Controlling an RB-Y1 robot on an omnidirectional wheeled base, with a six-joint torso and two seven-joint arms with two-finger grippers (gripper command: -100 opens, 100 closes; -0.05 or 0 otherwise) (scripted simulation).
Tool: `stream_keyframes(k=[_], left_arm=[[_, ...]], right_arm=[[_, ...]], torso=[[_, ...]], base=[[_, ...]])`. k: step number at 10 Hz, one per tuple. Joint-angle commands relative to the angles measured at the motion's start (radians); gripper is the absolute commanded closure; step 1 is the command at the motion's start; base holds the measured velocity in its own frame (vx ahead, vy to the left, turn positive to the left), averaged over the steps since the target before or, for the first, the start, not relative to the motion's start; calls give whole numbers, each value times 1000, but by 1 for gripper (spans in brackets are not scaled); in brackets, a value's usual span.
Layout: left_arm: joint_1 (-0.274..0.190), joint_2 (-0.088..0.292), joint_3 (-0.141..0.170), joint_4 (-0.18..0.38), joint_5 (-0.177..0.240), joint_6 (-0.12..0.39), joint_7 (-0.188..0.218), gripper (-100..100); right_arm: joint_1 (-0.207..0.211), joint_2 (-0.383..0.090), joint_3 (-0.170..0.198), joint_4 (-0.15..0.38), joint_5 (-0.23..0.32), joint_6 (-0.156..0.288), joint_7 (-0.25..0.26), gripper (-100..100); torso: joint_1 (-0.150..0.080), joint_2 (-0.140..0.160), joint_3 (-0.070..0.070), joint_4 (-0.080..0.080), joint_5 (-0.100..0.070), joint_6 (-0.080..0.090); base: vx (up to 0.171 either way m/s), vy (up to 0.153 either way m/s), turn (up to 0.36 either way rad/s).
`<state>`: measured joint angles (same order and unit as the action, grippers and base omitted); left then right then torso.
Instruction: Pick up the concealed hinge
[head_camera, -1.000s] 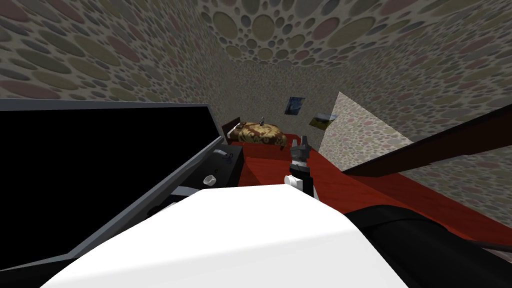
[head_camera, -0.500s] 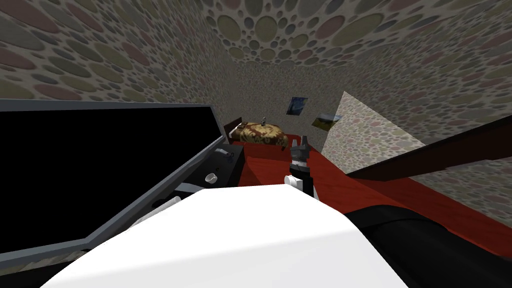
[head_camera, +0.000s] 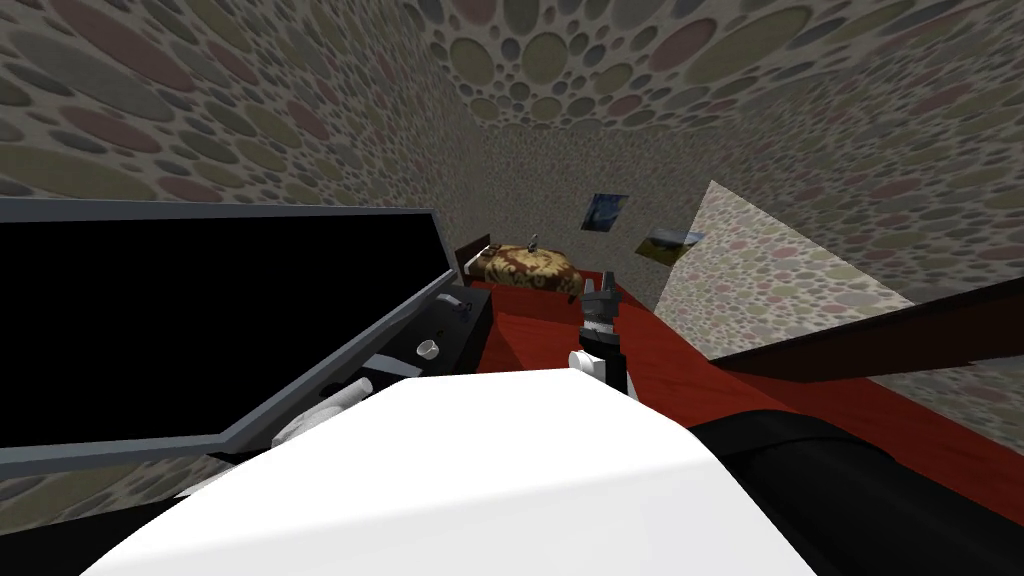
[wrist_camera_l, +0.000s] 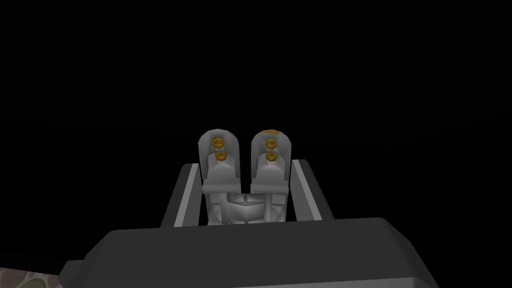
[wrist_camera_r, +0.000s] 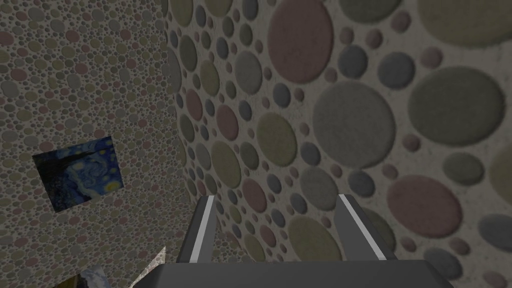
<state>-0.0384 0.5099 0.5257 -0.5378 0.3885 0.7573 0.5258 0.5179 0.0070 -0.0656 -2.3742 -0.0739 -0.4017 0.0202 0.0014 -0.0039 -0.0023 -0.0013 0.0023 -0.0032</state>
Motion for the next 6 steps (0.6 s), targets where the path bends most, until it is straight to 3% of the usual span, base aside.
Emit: stream_keyframes(k=[1,2,3,4,5,6], left_arm=[[-50,0,50,50,-44,14,-45,100],[-73,0,51,55,-44,14,-45,100],[-102,-1,94,87,-87,27,-79,100],[-131,-1,94,101,-87,27,-79,100],[-110,-1,87,85,-81,27,-71,100],[-113,-2,89,86,-82,29,-73,0]], right_arm=[[0,0,0,0,0,0,0,0],[0,0,0,0,0,0,0,0],[0,0,0,0,0,0,0,0],[0,0,0,0,0,0,0,0],[0,0,0,0,0,0,0,0],[0,0,0,0,0,0,0,0]], torso=[[0,0,0,0,0,0],[0,0,0,0,0,-1],[0,0,0,0,0,0],[0,1,0,0,0,-1],[0,0,0,0,1,1],[1,0,0,0,0,0]], base=[[-29,-21,125],[-30,-18,85],[-34,-20,140],[-28,-21,79],[-9,-9,-3],[0,0,0]])
